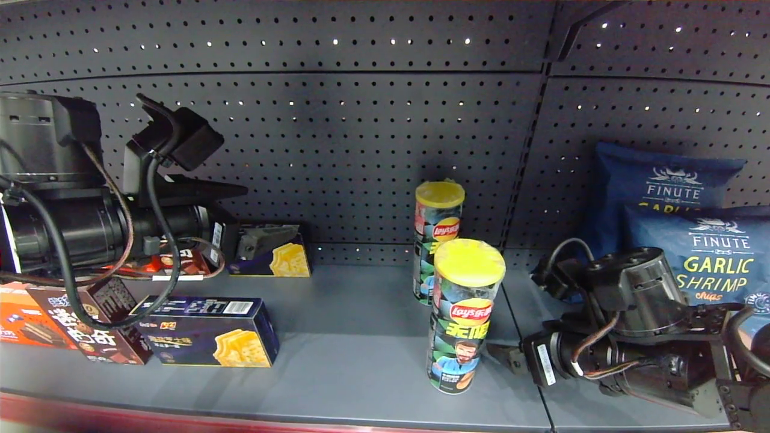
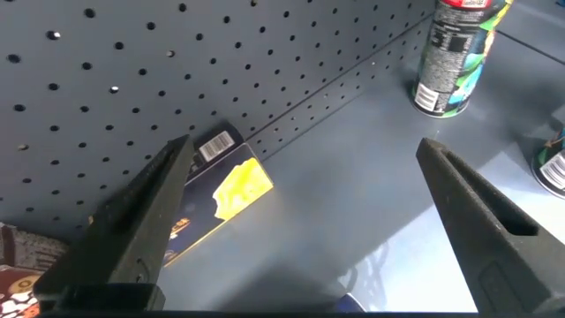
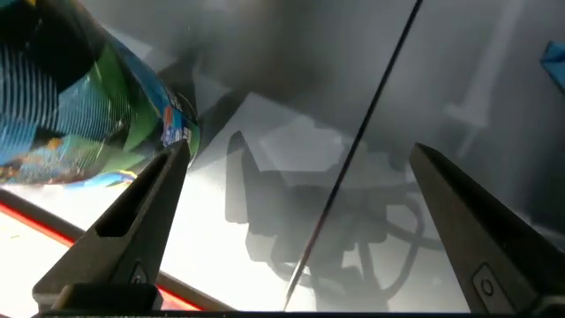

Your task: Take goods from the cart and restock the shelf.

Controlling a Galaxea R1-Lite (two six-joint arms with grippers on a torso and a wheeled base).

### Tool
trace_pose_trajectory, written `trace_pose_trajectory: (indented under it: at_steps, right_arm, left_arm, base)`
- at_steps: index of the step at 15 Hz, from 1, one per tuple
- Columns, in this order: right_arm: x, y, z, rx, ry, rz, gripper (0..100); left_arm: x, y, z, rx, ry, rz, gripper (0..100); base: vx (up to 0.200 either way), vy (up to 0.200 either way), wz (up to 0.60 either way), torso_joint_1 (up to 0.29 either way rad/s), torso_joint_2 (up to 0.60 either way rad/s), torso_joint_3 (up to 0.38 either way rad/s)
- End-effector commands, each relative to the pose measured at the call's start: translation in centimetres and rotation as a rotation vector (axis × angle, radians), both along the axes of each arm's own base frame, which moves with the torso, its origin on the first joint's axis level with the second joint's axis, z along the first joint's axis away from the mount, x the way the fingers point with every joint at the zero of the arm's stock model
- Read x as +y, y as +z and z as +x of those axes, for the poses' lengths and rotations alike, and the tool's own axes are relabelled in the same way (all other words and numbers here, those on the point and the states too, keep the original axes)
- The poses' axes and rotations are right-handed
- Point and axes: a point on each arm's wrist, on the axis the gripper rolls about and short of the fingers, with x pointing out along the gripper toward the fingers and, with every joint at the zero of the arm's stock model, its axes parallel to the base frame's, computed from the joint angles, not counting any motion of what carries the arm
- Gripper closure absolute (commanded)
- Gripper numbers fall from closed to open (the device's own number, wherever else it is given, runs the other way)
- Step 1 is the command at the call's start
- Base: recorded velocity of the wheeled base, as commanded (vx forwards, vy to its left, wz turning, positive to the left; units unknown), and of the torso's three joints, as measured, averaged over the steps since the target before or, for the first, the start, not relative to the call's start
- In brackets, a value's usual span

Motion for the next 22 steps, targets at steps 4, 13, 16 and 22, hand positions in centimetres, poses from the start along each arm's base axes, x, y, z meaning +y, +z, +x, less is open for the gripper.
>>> trace_pose_trajectory:
  at_steps: [4, 13, 16, 22]
  right_arm:
    - [0.8, -0.4, 0.7, 0.003, 0.009, -0.002, 0]
    - [1.7, -0.6, 1.0, 0.006, 0.029, 0.000, 0]
    - [2.3, -0.6, 1.0, 0.003, 0.043, 0.001, 0]
    - [2.4, -0.6, 0.9, 0.001, 0.049, -0.001, 0]
  left_arm:
    - [0.0, 0.0, 0.0, -0.001, 0.002, 0.000, 0]
    - [-0.1, -0.5, 0.1, 0.016, -0.002, 0.004, 0]
    - [0.0, -0.9, -0.1, 0.029, -0.002, 0.006, 0]
    - [0.0, -0.9, -0.1, 0.029, 0.001, 0.007, 0]
  base:
    - [0.000, 0.000, 0.00, 0.000, 0.00, 0.000]
    - [0.000, 0.000, 0.00, 0.000, 0.00, 0.000]
    - [0.000, 0.000, 0.00, 0.000, 0.00, 0.000]
    - [0.000, 0.000, 0.00, 0.000, 0.00, 0.000]
